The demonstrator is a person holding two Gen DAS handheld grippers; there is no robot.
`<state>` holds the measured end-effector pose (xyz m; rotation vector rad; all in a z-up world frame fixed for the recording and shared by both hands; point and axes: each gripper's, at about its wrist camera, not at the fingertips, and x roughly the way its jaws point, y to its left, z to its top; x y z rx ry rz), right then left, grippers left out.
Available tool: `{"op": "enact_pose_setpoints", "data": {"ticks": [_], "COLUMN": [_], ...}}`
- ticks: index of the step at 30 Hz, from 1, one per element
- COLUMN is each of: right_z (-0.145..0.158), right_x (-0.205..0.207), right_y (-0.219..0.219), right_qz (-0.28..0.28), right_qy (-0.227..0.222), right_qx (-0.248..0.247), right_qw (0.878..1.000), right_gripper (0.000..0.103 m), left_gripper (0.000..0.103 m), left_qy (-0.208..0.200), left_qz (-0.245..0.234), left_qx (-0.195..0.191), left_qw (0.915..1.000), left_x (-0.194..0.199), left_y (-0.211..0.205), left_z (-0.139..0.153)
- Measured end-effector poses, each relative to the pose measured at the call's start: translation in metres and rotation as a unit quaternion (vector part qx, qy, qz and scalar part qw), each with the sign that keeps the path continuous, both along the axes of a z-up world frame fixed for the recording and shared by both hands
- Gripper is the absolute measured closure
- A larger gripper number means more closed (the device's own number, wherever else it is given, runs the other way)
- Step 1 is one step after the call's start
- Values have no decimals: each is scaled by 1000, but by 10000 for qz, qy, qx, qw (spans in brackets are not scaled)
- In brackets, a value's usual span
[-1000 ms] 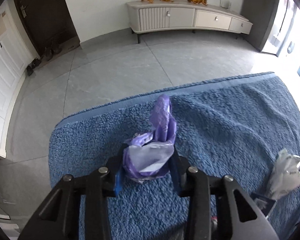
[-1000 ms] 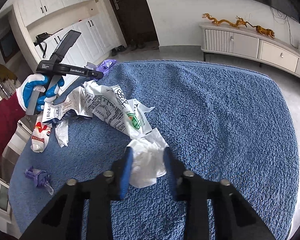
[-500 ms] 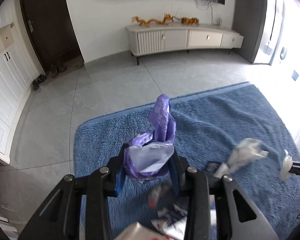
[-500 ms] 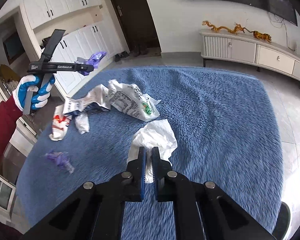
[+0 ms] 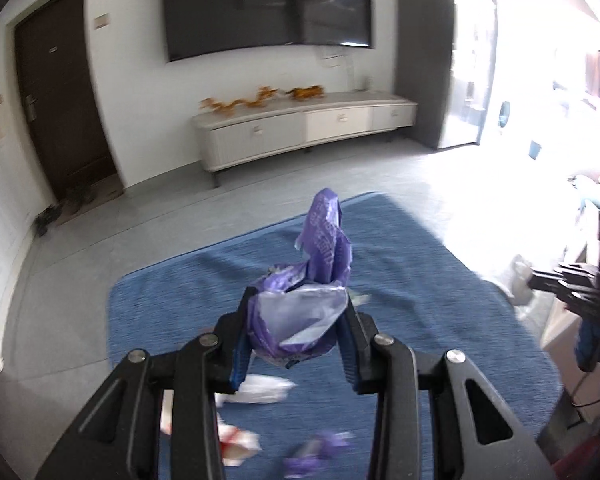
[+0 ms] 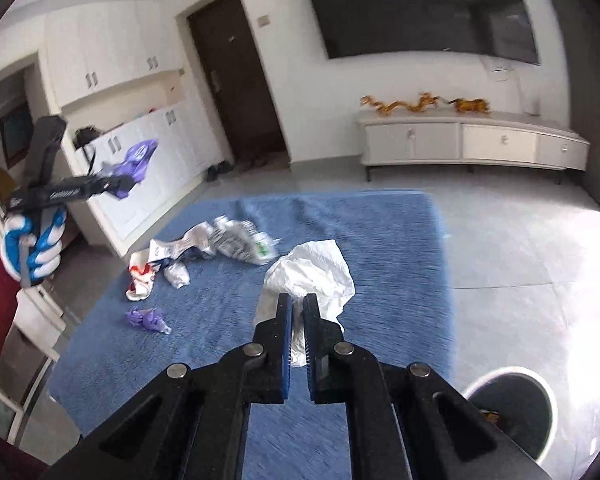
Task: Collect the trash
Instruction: 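Grasp the white tissue with the right tool while the left tool holds the purple wrapper, then carry both items over the grey bin and open both tools to drop them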
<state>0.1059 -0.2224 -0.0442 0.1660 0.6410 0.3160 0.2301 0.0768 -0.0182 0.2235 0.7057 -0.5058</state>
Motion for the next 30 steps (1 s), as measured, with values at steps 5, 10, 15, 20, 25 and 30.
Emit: {"op": "enact_pose_setpoints", "data": {"ticks": [5,10,15,20,25,30], "right_z": [-8,-41,-88,-132,-169,-191], "right_x": [-24,-41,-48,-45,-39,-37], "right_y": [-60,-130,-192,-231,-255,-263], "right_qz": [-652,-1439,-2111,-2455,-2650,-2735], "right_qy": [-7,245,682,1124,1478,1719], "right_qx": [78,291,411,541,697,743], "right_qw": [9978,9889,9742,9613,9503,9435], "right_gripper": [97,97,97,97,96,89], "left_gripper": [68,68,66,64,58,48], "left_qy": [158,592,1179,1696,1949,2093], "left_qz": [-759,-1611,-2135,-2321,-2371,-2259], "left_qx": [-93,37,299,460,707,731], "left_qw": [9969,9851,9693,9567,9491,9486], "left_x": [-17,-27,-34,-33,-40,-34], "left_y": [-94,-221,-342,-420,-464,-478], "left_z": [-5,-37,-88,-138,-175,-194]}}
